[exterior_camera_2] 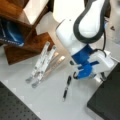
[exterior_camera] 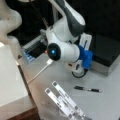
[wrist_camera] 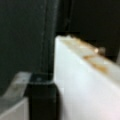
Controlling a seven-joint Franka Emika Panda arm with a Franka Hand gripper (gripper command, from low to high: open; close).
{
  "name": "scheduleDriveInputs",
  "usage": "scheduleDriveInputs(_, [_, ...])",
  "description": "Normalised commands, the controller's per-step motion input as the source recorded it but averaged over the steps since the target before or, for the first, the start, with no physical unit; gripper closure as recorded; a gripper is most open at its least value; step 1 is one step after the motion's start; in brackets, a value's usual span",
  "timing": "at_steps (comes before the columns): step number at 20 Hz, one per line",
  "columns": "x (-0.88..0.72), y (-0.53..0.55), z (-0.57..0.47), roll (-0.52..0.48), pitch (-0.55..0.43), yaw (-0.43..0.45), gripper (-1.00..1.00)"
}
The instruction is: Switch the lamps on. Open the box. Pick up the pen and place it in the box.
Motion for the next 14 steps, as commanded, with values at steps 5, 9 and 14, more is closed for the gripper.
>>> scheduleDriveInputs(5, [-0.05, 0.02, 0.02, -0.048, -0.044, -0.112, 1.0])
scheduleDriveInputs(9, [-0.01, 0.08, 0.14, -0.102, -0.013, -0.161, 1.0])
scheduleDriveInputs(14, [-0.04, 0.13, 0.29, -0.185, 0.025, -0.128, 1.0])
